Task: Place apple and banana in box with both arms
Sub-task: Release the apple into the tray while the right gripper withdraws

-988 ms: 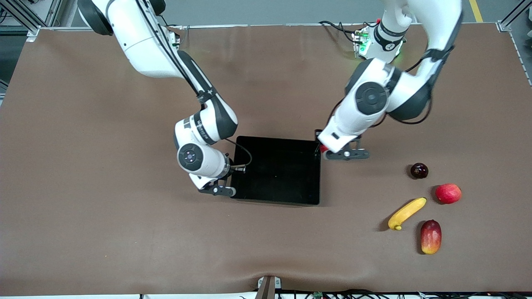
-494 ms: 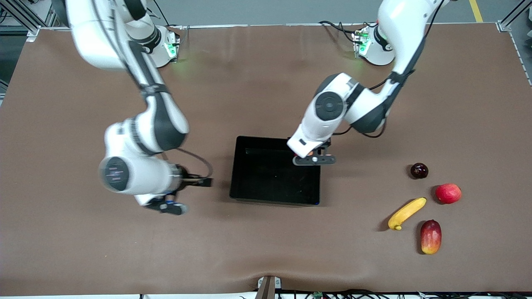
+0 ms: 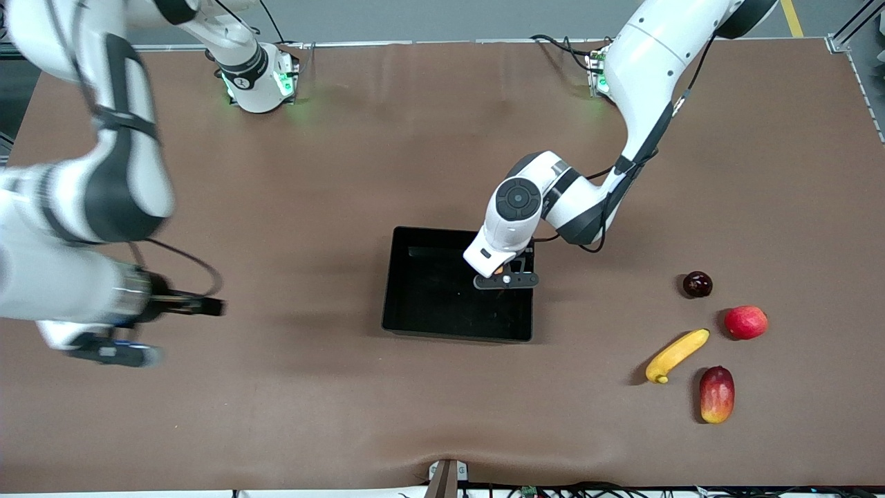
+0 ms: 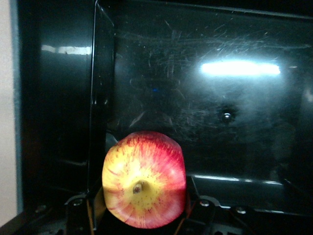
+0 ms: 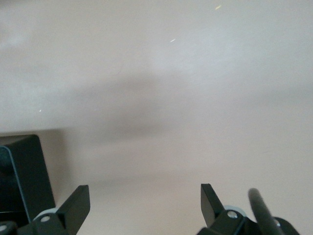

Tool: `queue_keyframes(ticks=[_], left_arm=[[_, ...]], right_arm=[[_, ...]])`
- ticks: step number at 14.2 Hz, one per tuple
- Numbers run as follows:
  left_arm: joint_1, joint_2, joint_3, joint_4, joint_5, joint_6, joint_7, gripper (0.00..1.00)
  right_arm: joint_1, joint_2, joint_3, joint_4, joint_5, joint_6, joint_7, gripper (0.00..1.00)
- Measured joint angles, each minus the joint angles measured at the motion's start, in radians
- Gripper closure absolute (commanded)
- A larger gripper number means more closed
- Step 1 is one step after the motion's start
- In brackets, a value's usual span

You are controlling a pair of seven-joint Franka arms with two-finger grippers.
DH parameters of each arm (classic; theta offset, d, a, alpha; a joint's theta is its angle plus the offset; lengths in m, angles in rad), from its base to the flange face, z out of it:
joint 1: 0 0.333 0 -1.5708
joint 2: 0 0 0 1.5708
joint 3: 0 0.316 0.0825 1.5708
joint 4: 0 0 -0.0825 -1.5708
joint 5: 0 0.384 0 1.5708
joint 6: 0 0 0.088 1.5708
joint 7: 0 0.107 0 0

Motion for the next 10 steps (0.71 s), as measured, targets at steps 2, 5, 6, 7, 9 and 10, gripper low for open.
queue_keyframes(ticks=[2,5,6,7,9,10], left_arm=[[-0.001,0.02,0.0,0.0,0.001,0.019,0.0,1.0],[-0.003,0.032,-0.002,0.005,0.002,0.034,0.0,0.01],[-0.004,0.033,-0.002,0.005,0.002,0.035,0.0,0.0],[-0.004,0.033,-0.002,0.005,0.002,0.036,0.0,0.0],[-0.005,0.033,-0.003,0.012,0.002,0.042,0.0,0.0],[-0.004,0.031,-0.003,0.022,0.002,0.04,0.0,0.0]], right_arm=[[-0.051,-0.048,-0.001,0.0,-0.011,-0.031,-0.059,0.0],[-0.131,-0.12,-0.002,-0.006,-0.014,-0.08,-0.144,0.0],[-0.155,-0.148,-0.002,-0.019,-0.014,-0.085,-0.151,0.0],[-0.178,-0.178,-0.003,-0.037,-0.015,-0.085,-0.158,0.0],[-0.207,-0.239,-0.003,-0.072,-0.027,-0.096,-0.165,0.0],[-0.209,-0.274,-0.002,-0.095,-0.035,-0.11,-0.166,0.0]])
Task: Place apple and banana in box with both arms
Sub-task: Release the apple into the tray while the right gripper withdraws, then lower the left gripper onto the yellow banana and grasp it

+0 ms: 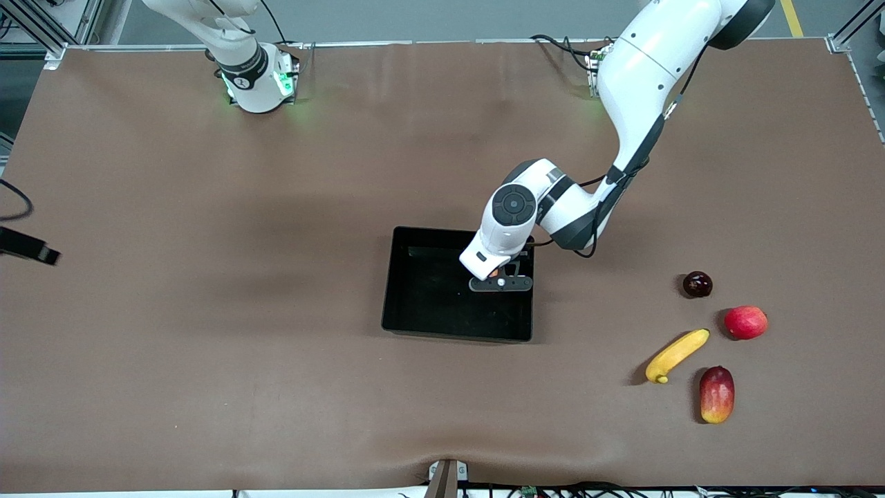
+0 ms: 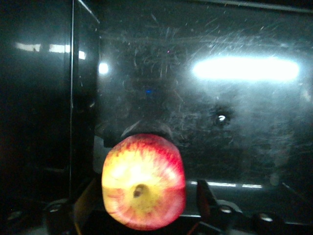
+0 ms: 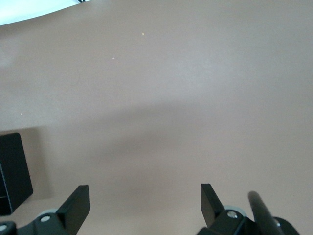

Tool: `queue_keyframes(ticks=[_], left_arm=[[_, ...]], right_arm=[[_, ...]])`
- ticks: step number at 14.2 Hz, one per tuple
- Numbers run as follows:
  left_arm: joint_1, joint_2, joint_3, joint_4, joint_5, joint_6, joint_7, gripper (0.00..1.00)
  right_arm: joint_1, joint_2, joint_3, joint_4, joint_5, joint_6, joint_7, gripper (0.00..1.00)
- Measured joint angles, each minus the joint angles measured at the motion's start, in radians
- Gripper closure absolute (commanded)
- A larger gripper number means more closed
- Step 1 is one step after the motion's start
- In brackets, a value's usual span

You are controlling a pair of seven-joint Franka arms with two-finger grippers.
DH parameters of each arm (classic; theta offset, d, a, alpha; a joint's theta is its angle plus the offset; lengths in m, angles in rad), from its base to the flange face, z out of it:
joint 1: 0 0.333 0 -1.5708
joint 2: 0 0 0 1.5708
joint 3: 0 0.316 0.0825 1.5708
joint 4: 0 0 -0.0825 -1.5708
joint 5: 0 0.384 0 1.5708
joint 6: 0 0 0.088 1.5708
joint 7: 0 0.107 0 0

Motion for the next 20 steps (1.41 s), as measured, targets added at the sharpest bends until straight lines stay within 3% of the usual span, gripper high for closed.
queue_keyframes(ticks=[5,8,16,20], left_arm=[[0.037,-0.093,-0.001,0.058,0.0,-0.12,0.001,0.0],[0.1,-0.156,-0.008,0.111,-0.03,-0.214,0.077,0.0],[0.356,-0.134,-0.002,0.158,-0.078,-0.234,0.587,0.0],[0.436,-0.089,0.001,0.2,-0.079,-0.227,0.814,0.0]], right_arm=[[0.005,-0.276,0.018,-0.3,-0.074,0.014,-0.001,0.0],[0.024,-0.364,0.029,-0.41,-0.098,0.043,-0.001,0.0],[0.041,-0.366,0.031,-0.4,-0.098,0.075,-0.001,0.0],[0.079,-0.366,0.032,-0.4,-0.098,0.079,-0.001,0.0]])
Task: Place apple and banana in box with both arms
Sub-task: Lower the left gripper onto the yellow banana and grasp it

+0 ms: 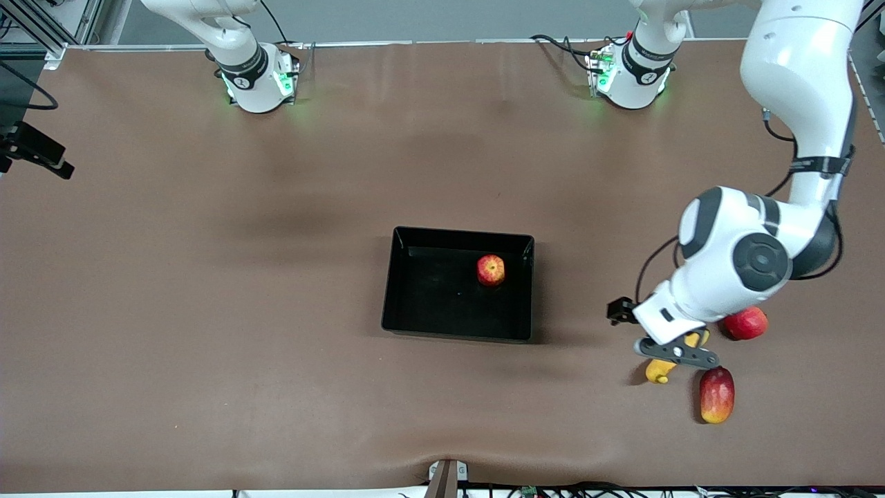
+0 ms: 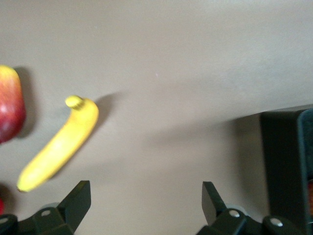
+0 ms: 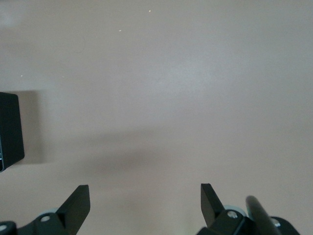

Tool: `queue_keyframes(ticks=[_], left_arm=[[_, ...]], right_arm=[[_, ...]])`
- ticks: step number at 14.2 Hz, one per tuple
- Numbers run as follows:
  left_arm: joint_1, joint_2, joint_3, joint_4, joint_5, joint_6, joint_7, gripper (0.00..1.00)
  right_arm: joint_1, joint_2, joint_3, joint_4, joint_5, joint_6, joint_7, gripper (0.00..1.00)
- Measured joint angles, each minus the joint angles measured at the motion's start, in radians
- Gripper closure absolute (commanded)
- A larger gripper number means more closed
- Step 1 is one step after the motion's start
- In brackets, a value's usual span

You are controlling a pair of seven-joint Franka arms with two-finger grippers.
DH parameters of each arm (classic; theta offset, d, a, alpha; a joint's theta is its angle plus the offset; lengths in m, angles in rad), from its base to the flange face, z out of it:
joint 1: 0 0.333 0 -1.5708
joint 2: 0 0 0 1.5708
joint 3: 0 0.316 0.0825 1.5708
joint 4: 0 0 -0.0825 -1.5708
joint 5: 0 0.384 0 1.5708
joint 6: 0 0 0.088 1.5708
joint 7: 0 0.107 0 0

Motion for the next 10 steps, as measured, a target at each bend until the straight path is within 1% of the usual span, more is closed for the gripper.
queue_keyframes(ticks=[2,5,7,8,10], left_arm=[[0.032,0.04,0.004,0.026,0.0,0.031,0.143,0.0],[0.054,0.107,0.03,0.035,0.0,0.145,0.377,0.0],[0.055,0.144,0.044,0.039,0.0,0.201,0.494,0.04],[0.055,0.158,0.047,0.04,0.0,0.223,0.538,0.11],[0.054,0.179,0.053,0.041,0.0,0.278,0.613,0.21]], right_arm=[[0.006,0.001,0.0,0.0,0.0,0.0,0.0,0.0],[0.006,0.001,-0.001,0.0,0.0,0.008,0.0,0.0],[0.006,0.002,-0.001,0.0,0.0,0.011,0.0,0.0],[0.006,0.002,-0.001,0.0,0.0,0.011,0.0,0.0],[0.006,0.002,-0.001,0.0,0.0,0.011,-0.021,0.0]])
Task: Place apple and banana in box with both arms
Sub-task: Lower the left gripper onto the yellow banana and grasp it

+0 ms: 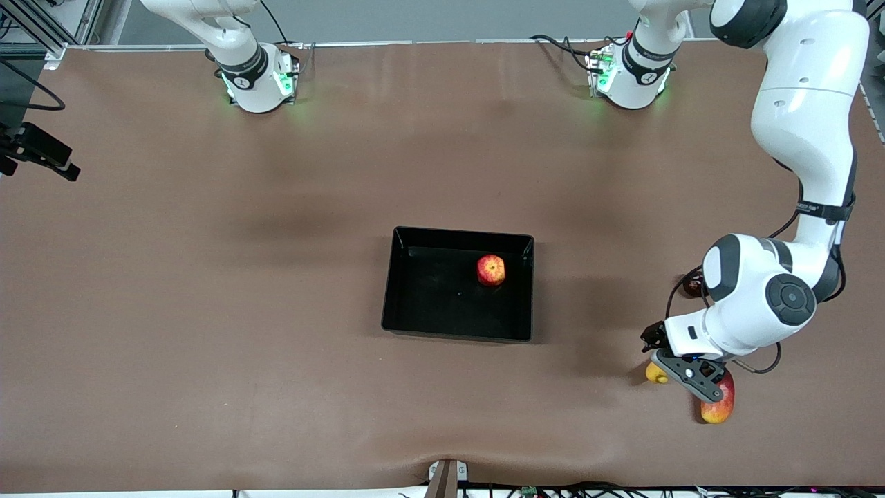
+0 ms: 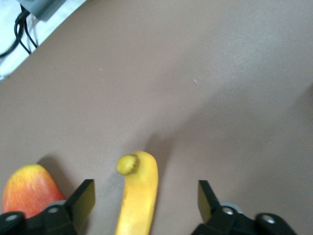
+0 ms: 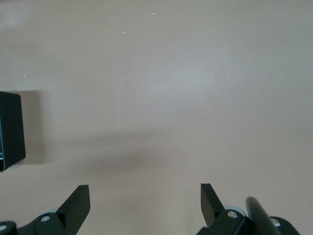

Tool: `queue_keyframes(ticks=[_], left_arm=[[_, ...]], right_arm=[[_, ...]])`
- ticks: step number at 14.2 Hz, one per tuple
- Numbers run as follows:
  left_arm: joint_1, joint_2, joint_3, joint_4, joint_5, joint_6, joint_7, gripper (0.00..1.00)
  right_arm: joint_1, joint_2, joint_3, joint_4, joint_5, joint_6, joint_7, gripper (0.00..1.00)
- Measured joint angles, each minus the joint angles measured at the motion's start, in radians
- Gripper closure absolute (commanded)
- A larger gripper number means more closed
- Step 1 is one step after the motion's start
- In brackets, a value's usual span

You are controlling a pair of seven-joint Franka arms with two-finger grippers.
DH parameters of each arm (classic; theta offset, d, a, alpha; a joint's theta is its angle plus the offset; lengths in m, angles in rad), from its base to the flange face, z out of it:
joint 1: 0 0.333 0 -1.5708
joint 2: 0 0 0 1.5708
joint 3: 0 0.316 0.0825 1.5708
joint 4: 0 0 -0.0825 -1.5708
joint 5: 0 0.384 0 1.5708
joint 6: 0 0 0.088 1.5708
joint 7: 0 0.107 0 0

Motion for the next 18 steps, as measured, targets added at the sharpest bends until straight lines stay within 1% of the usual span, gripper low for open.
queue_keyframes(ticks=[2,3,9,10,11,12,13,15,16,17,18], left_arm=[[0.0,0.016,0.006,0.002,0.0,0.026,0.039,0.24],[0.0,0.023,0.008,0.002,0.0,0.036,0.048,0.25],[0.0,0.041,0.008,0.007,0.0,0.083,0.048,0.44],[0.0,0.041,0.008,0.007,0.0,0.089,0.048,0.49],[0.0,0.041,0.008,0.007,0.0,0.092,0.048,0.57],[0.0,0.042,0.008,0.007,0.0,0.093,0.048,0.69],[0.0,0.042,0.008,0.007,0.0,0.094,0.048,0.78],[0.0,0.043,0.008,0.007,0.0,0.095,0.048,0.83],[0.0,0.043,0.008,0.007,-0.001,0.095,0.048,0.93],[0.0,0.043,0.008,0.007,-0.002,0.095,0.048,1.0],[0.0,0.043,0.008,0.007,-0.002,0.095,0.048,1.0]], right_arm=[[0.0,0.0,-0.002,0.0,0.0,0.0,-0.037,0.0],[0.0,0.0,-0.003,0.0,0.0,0.0,-0.045,0.0],[-0.001,0.0,-0.007,-0.001,0.0,-0.001,-0.05,0.0],[-0.001,0.0,-0.008,-0.001,0.0,-0.001,-0.05,0.0],[-0.001,0.001,-0.009,-0.001,0.0,-0.002,-0.05,0.0],[-0.001,0.001,-0.009,-0.001,0.0,-0.002,-0.05,0.0],[-0.001,0.001,-0.009,-0.001,0.0,-0.002,-0.05,0.0],[-0.001,0.001,-0.009,-0.001,0.0,-0.003,-0.05,0.0],[-0.001,0.001,-0.009,-0.001,0.0,-0.003,-0.05,0.0],[-0.001,0.001,-0.009,-0.001,0.0,-0.003,-0.05,0.0],[-0.001,0.001,-0.009,-0.001,0.0,-0.003,-0.05,0.0]])
